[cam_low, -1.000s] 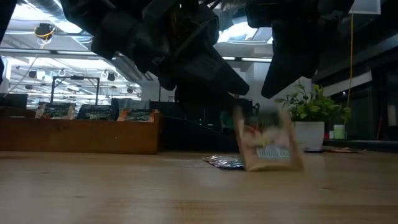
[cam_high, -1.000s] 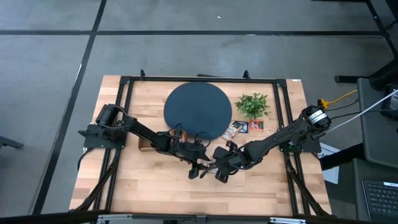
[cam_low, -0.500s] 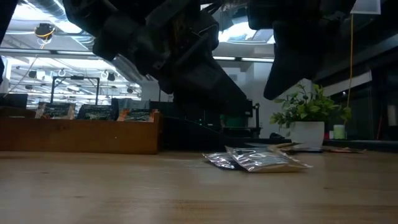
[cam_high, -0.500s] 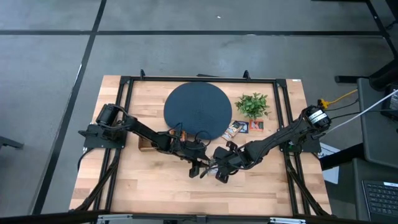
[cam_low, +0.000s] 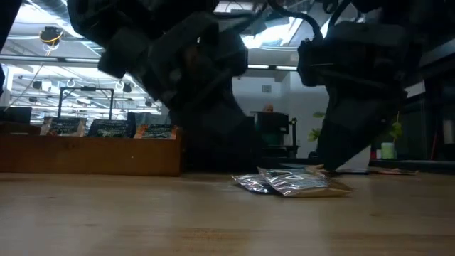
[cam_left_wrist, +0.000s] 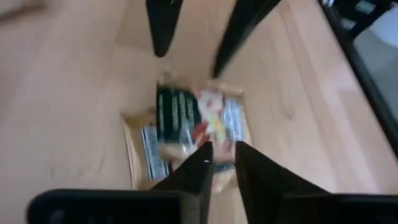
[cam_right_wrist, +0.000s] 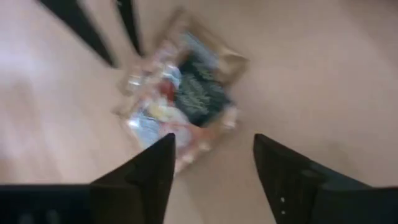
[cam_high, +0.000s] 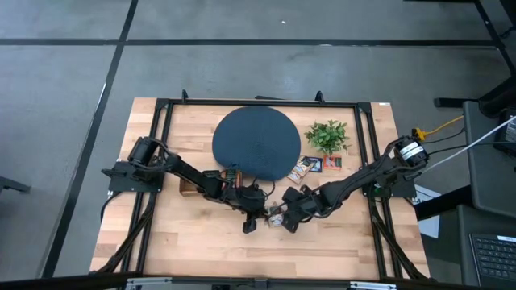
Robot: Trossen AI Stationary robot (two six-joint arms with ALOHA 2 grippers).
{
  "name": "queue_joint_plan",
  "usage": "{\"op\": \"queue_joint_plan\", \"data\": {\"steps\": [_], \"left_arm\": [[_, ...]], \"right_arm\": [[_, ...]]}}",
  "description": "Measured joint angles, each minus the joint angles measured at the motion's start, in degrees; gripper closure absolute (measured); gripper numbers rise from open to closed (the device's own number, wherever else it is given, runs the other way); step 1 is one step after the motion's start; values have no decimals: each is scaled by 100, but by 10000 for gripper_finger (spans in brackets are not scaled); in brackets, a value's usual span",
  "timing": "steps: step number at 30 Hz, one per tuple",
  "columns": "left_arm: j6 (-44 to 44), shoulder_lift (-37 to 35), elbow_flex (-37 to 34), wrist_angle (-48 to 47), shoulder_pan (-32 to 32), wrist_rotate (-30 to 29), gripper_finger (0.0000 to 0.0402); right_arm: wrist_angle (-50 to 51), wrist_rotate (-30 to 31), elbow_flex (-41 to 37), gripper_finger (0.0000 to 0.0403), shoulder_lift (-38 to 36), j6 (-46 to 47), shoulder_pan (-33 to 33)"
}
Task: Pick & Place Tea
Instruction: Put the brown tea bag into the left section of the wooden organizer
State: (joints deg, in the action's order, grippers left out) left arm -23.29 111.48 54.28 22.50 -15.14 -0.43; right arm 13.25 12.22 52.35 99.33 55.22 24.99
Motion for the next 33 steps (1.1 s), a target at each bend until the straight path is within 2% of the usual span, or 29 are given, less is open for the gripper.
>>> {"op": "queue_joint_plan", "data": {"steps": [3, 6, 15, 20, 31, 33], "left_arm": [[-112, 189, 0, 29, -24, -20, 366], [-169, 336, 0, 109, -24, -162, 390], [-252, 406, 0, 234, -13, -506, 398], [-302, 407, 0, 279, -11, -608, 397], [-358, 407, 0, 291, -13, -695, 397], [-358, 407, 0, 292, -11, -714, 399]], "right_arm": [[-875, -234, -360, 164, 0, 3, -73], [-1266, -286, -575, 156, 0, 77, -110], [-1463, -270, -766, 181, 0, 184, -137], [-1652, -286, -769, 228, 4, 146, -137], [-1693, -283, -766, 387, 4, -10, -137], [-1691, -281, -766, 395, 4, -150, -137]]}}
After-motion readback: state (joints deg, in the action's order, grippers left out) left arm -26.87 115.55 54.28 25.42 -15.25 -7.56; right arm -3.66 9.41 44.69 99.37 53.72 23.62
